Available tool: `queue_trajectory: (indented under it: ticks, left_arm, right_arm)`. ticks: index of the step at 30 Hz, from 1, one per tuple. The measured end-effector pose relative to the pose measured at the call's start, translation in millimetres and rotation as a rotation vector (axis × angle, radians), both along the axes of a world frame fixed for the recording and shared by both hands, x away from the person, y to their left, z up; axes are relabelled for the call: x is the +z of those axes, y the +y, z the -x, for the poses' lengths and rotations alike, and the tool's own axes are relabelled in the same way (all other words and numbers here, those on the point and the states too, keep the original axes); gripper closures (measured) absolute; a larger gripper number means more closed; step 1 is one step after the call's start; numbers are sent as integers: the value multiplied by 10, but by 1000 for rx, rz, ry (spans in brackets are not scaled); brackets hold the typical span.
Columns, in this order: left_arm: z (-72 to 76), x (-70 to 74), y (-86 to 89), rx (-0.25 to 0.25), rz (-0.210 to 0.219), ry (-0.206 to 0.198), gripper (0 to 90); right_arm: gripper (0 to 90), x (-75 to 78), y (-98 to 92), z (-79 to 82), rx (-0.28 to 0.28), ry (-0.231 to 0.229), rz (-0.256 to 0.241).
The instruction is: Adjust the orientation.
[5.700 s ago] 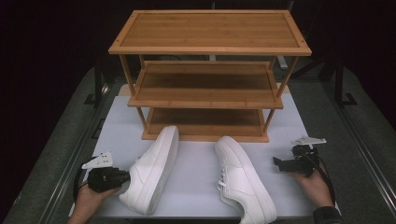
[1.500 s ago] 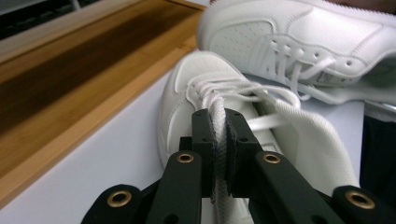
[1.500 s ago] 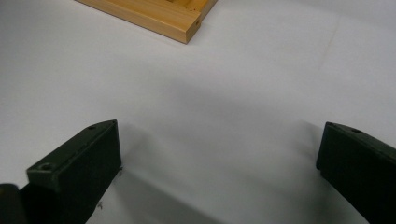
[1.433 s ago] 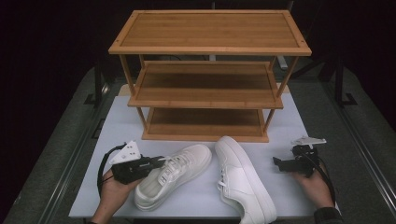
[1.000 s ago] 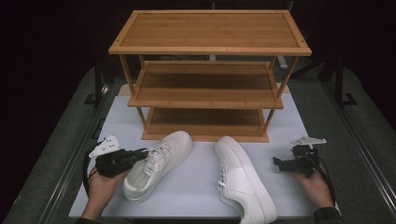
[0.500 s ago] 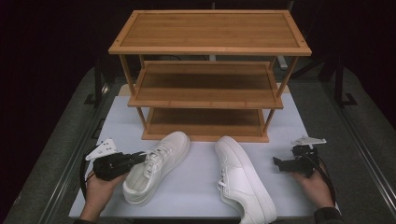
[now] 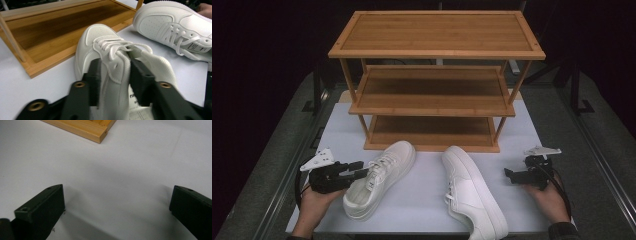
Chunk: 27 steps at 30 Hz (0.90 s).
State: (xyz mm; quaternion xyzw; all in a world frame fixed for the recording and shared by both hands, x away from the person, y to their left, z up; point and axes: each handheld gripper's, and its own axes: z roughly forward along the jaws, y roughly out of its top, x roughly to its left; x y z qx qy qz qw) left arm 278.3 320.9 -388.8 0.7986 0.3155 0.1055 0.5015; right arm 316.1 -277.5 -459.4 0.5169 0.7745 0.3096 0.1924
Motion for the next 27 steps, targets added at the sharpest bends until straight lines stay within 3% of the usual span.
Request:
queue_trajectory:
  ticks: [4,9,15,18,19,20,21,22,23,27]
  left_arm:
    - [15,1,82,43,-22,0,357]
    - [18,0,157,79,-39,5,162]
    - [20,-8,285,116,-46,20,34]
    - [23,-25,350,139,-68,23,24]
    - [17,-61,416,164,-98,31,11]
    - [17,-61,416,164,-98,31,9]
    - [15,-104,466,189,-136,30,9]
    - [15,-104,466,189,-136,30,10]
    - [9,-144,499,211,-186,35,10]
    - [-18,-247,529,244,-271,44,10]
  right_arm:
    - [0,0,0,0,0,0,0]
    - [0,0,0,0,0,0,0]
    - [0,0,0,0,0,0,0]
    - [0,0,0,0,0,0,0]
    - [0,0,0,0,0,0,0]
    - [0,0,0,0,0,0,0]
    - [0,0,0,0,0,0,0]
    - [0,0,0,0,0,0,0]
    - [0,0,-1,-1,0,0,0]
    - [0,1,-1,-2,0,1,1]
